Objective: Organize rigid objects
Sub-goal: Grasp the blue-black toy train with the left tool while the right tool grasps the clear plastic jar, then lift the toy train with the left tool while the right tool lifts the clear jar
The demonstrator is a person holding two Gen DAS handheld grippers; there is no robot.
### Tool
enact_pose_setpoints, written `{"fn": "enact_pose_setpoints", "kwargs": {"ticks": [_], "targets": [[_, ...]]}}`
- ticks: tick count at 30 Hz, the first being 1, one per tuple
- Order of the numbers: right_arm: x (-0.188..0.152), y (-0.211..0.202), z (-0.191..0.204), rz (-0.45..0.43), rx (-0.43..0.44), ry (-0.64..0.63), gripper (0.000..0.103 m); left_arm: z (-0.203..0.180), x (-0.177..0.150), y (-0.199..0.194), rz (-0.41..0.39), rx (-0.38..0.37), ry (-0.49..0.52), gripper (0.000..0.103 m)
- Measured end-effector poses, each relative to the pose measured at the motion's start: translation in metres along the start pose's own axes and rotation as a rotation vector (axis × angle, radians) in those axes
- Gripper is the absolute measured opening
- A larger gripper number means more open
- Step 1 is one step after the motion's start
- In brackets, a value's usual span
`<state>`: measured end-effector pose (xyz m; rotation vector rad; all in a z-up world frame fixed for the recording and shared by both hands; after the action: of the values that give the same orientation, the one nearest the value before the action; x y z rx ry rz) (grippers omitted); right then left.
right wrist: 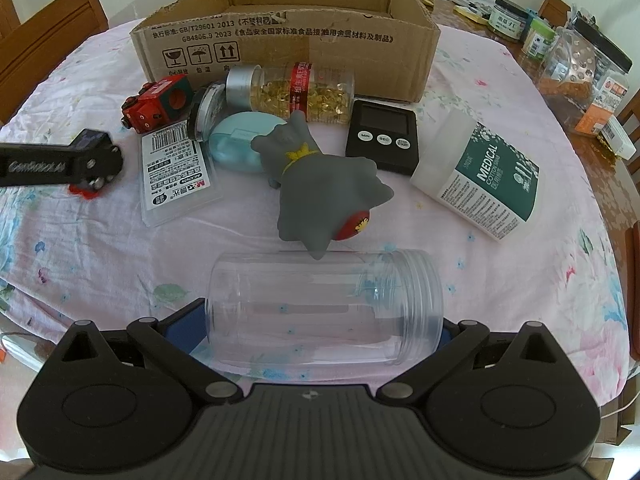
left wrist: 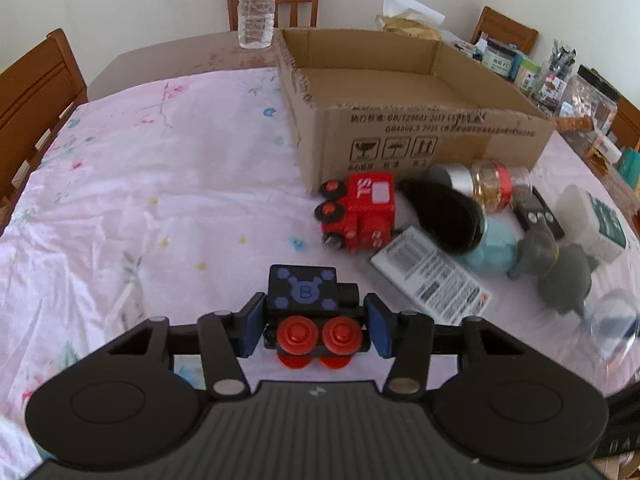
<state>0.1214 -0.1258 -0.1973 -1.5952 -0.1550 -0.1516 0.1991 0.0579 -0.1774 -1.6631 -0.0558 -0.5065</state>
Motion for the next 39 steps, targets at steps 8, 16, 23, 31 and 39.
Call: {"fn": "enact_pose_setpoints", "kwargs": {"ticks": [8,16,23,31,39], "targets": [[0.000,-0.001,0.000,-0.008,0.003,-0.014,0.103,0.009,-0.019,-0.001,0.028,0.011,0.013,0.080],[-0.001,-0.002,0.000,-0.049,0.008,-0.031,0.103,0.003,-0.025,0.008,0.033,0.053,0.040,0.103],[-0.002,-0.002,0.000,-0.061,0.008,-0.030,0.103,0.004,-0.025,0.007,0.017,0.057,0.033,0.103],[-0.004,-0.003,0.000,-0.088,0.009,-0.033,0.103,0.004,-0.026,0.005,-0.019,0.061,0.032,0.103],[-0.004,-0.003,0.000,-0.093,0.009,-0.034,0.103,0.002,-0.014,0.008,0.086,0.081,0.095,0.100]]}}
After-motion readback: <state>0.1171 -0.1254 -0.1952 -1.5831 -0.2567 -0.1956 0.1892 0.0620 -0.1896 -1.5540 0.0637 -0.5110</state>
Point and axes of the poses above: each gripper's, at about its wrist camera, not at the fingertips, and y roughly the way its jaws point, z to its left, x to its top, the point moved 9 cm from there along y, roughly the way its jaws point, and after that the axes turned 15 degrees about z, right-handed, at the moved point
